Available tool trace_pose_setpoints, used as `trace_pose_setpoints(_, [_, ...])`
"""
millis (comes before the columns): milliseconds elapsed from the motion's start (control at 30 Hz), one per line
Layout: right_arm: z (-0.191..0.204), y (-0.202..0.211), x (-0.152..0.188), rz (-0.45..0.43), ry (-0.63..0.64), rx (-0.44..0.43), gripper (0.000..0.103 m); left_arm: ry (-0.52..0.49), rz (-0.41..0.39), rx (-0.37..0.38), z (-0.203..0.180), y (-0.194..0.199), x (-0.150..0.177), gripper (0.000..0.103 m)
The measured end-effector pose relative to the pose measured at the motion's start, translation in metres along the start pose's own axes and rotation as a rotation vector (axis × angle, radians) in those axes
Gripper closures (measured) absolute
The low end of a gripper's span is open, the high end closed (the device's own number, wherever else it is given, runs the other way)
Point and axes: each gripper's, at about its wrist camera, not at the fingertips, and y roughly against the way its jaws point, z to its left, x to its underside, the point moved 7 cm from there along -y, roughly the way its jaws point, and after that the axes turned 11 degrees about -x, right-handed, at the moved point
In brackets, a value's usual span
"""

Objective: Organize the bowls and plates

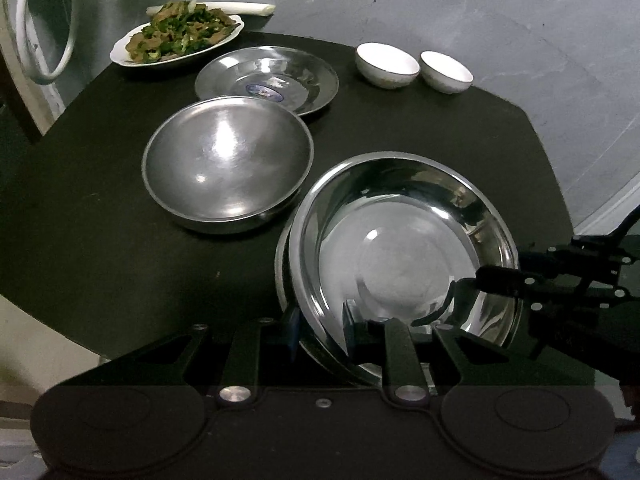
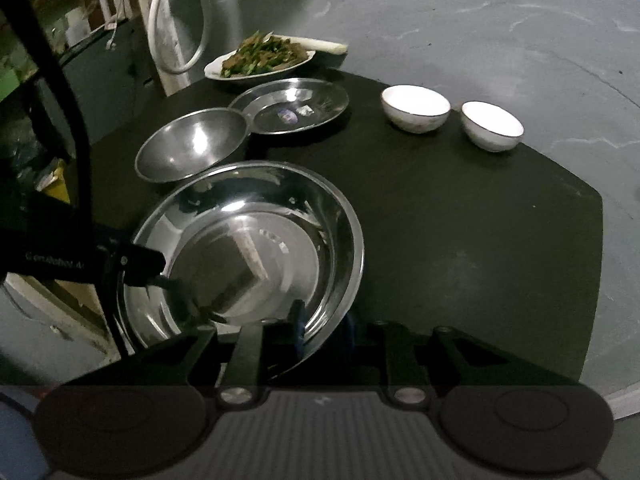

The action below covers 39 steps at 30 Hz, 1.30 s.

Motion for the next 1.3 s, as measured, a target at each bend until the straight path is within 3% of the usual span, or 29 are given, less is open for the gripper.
trace_pose_setpoints(600, [0.004, -0.014, -0.002, 0.046, 0.052, 0.006, 0.076, -0.068, 0.017, -0.065, -0.006, 0.001, -0.003, 0.071])
trace_pose_setpoints(700, [0.006, -0.016, -0.002, 0.045, 0.060, 0.002, 0.075, -0.056, 0.016, -0.068, -0.004, 0.001, -0.005, 0.065])
trace_pose_setpoints(800, [0.006, -0.019, -0.002, 0.049, 0.058, -0.003, 0.072, -0.047, -0.002, -0.067, -0.002, 0.004, -0.008, 0.048])
trace_pose_setpoints(967, [0.005, -0.016, -0.006, 0.027, 0.054, 0.007, 0.049, -0.040, -0.027, -0.042, 0.002, 0.010, -0.011, 0.028])
trace_pose_setpoints(1100, [0.002, -0.011, -0.008, 0.008, 0.029, 0.009, 0.033, -0.014, -0.056, -0.036, 0.010, 0.017, -0.016, 0.018])
trace_pose_setpoints(1167, [-0.001, -0.008, -0.010, -0.010, 0.013, 0.012, 0.020, 0.005, -0.076, -0.033, 0.015, 0.022, -0.021, 0.008])
trace_pose_setpoints(1300, [-0.007, -0.001, -0.017, -0.060, -0.026, 0.017, 0.006, 0.058, -0.127, -0.001, 0.025, 0.033, -0.033, 0.001])
